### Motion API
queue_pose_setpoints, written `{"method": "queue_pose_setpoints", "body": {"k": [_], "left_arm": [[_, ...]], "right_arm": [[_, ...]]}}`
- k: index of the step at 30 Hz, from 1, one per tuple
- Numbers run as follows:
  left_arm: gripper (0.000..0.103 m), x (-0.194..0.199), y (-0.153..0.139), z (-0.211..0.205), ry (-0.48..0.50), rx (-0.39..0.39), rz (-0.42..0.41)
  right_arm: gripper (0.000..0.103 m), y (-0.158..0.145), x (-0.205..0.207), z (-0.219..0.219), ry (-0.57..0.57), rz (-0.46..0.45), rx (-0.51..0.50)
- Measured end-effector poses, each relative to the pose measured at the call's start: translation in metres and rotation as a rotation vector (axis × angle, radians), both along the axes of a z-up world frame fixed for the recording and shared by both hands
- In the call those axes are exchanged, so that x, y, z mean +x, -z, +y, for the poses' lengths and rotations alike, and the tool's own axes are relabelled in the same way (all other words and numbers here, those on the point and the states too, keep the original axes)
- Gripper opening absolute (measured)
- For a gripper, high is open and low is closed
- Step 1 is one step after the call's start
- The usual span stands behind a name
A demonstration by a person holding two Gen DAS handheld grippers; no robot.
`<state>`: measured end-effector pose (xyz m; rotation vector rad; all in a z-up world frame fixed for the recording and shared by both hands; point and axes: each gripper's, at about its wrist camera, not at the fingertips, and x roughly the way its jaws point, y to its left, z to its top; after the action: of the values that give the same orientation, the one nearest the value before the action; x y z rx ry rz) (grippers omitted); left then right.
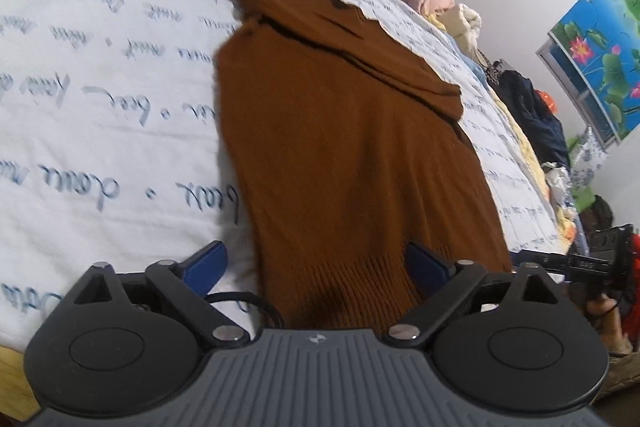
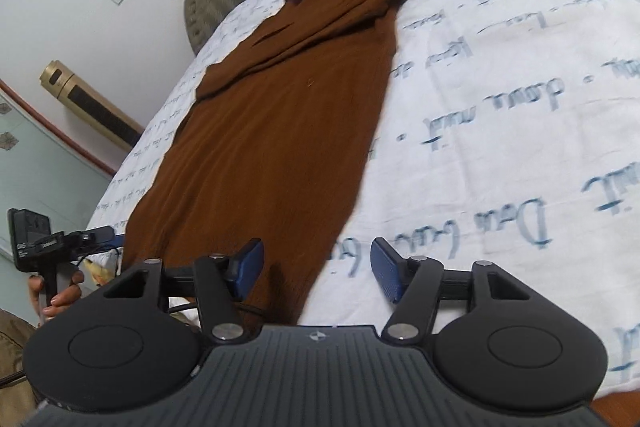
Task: Fold small clothes
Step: 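Grasp the brown sweater hem with both grippers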
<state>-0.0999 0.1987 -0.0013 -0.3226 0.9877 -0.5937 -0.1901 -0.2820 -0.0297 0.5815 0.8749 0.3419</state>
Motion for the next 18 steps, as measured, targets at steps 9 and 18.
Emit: {"method": "queue_pose_setpoints", "body": {"k": [9,18], "left_arm": [[0.084,0.006,0.012,-0.018,0.088,-0.109,0.056],[0.016,0.024,0.019,-0.045,0.098,-0.06,0.113]], "right_arm": [[0.06,-0.002,0.01,0.049,-0.156,0.001,0.054],[0.023,-0.002,0.034,0.068,-0.188,-0.002,0.03]]}}
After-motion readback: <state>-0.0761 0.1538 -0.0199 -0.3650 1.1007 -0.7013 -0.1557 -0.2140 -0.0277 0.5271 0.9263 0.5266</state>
